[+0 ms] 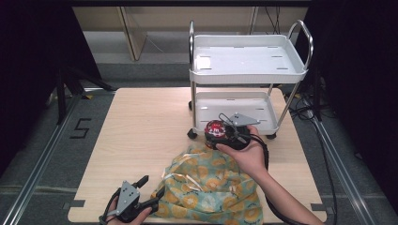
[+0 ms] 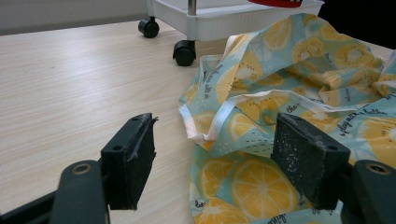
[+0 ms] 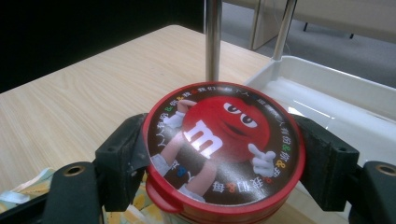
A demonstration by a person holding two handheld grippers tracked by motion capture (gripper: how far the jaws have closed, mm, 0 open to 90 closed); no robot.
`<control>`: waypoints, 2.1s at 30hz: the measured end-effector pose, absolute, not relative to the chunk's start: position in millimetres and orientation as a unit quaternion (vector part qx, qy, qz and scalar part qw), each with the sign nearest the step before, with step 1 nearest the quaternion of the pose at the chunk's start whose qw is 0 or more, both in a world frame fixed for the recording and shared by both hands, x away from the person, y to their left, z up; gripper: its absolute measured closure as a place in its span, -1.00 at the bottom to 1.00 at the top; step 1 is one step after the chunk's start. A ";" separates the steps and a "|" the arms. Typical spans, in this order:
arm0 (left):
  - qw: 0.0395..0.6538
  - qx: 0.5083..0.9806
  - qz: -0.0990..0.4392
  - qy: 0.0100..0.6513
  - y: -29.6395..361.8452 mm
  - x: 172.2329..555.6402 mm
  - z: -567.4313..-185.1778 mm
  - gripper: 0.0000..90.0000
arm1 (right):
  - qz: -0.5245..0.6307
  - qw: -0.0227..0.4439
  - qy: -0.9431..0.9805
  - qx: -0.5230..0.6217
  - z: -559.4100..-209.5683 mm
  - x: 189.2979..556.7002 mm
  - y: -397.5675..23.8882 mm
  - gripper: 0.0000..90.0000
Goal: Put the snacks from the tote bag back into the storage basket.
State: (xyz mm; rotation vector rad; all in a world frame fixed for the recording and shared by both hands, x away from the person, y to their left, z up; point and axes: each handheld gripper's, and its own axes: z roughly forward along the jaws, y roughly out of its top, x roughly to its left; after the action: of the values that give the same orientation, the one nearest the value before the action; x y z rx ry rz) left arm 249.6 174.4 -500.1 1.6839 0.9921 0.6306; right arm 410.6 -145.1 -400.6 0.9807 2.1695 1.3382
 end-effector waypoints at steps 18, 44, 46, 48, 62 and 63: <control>0.519 0.699 0.264 0.416 175.4 249.7 -499.7 -0.35 | 0.479 0.209 0.772 0.361 -397.4 420.4 -141.6 -0.40; 0.519 0.698 0.268 0.414 176.4 249.6 -498.8 -0.35 | 0.477 0.220 0.770 0.361 -397.5 432.2 -138.9 -0.40; 0.519 0.699 0.268 0.414 176.3 249.5 -498.7 -0.35 | 0.480 0.217 0.764 0.371 -398.0 432.1 -137.3 -0.40; 0.519 0.699 0.268 0.414 176.3 249.4 -498.7 -0.35 | 0.478 0.219 0.767 0.368 -397.8 434.0 -137.9 -0.40; 0.520 0.696 0.268 0.416 176.7 249.1 -498.2 -0.35 | 0.477 0.224 0.761 0.379 -399.5 438.9 -135.1 -0.40; 0.520 0.696 0.268 0.416 176.7 249.1 -498.2 -0.35 | 0.477 0.224 0.761 0.379 -399.5 438.9 -135.1 -0.40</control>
State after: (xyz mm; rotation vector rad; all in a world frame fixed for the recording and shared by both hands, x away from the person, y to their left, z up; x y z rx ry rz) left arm 249.1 176.7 -498.2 1.6692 0.9986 0.6423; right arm 438.9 -135.1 -399.5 1.0464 2.0991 1.3157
